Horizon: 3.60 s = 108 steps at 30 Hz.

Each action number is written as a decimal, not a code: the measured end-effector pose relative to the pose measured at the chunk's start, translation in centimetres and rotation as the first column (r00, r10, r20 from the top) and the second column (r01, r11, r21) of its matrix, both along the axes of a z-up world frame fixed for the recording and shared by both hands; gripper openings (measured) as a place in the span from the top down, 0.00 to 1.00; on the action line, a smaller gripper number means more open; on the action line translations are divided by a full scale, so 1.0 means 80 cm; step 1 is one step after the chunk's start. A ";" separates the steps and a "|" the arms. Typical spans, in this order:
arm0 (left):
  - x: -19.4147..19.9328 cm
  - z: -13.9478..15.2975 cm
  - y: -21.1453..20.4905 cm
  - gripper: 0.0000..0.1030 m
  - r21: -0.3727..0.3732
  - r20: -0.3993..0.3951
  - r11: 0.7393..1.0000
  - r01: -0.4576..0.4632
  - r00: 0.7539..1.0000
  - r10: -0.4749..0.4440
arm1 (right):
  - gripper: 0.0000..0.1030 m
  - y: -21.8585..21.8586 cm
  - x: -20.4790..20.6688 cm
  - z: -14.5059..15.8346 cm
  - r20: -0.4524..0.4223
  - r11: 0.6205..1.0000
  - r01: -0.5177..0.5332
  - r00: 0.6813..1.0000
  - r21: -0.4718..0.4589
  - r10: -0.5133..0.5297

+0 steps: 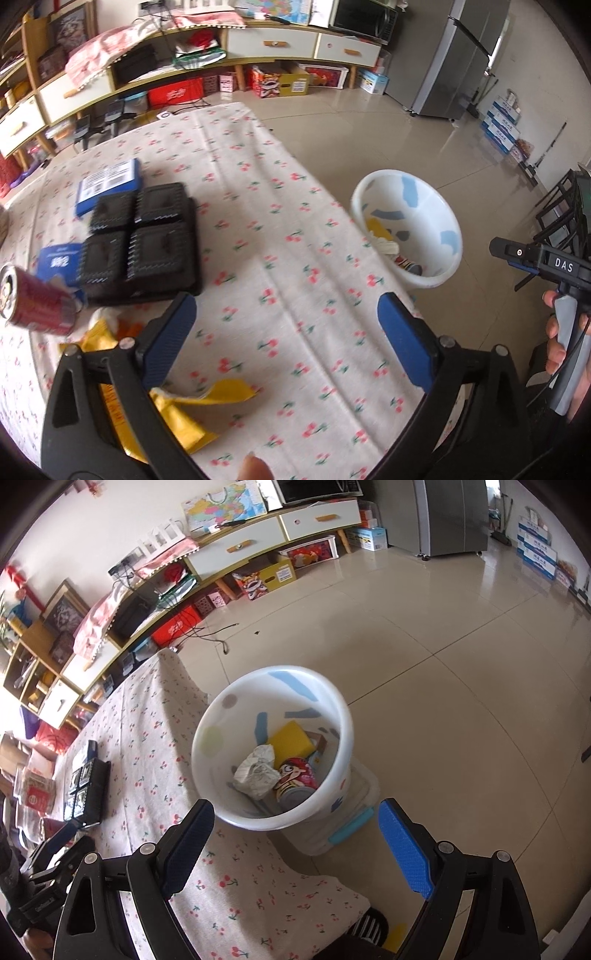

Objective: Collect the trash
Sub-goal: 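Move both open grippers back over the table, then grasp the yellow plastic bag with the right gripper and lift it, then grasp the white snack wrapper with the left gripper while the right holds the yellow bag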

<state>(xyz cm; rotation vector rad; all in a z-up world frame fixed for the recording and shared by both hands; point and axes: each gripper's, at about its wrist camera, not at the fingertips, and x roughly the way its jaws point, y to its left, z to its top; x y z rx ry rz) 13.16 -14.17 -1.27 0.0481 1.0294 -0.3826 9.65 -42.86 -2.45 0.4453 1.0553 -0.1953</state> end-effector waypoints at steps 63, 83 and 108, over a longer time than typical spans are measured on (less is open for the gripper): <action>-0.109 -0.059 0.347 0.04 -0.001 -0.149 0.878 -0.479 0.868 0.474 | 0.11 0.470 0.043 -0.033 -0.075 0.669 -0.735 0.677 -0.112 0.732; -0.110 -0.055 0.313 0.04 -0.003 -0.129 0.922 -0.388 0.914 0.385 | 0.40 0.437 0.037 -0.025 -0.049 0.698 -0.710 0.704 -0.095 0.709; -0.066 -0.074 0.165 0.04 0.005 -0.119 1.000 0.006 0.993 -0.006 | 0.40 0.308 0.022 -0.011 -0.025 0.832 -0.546 0.837 -0.095 0.547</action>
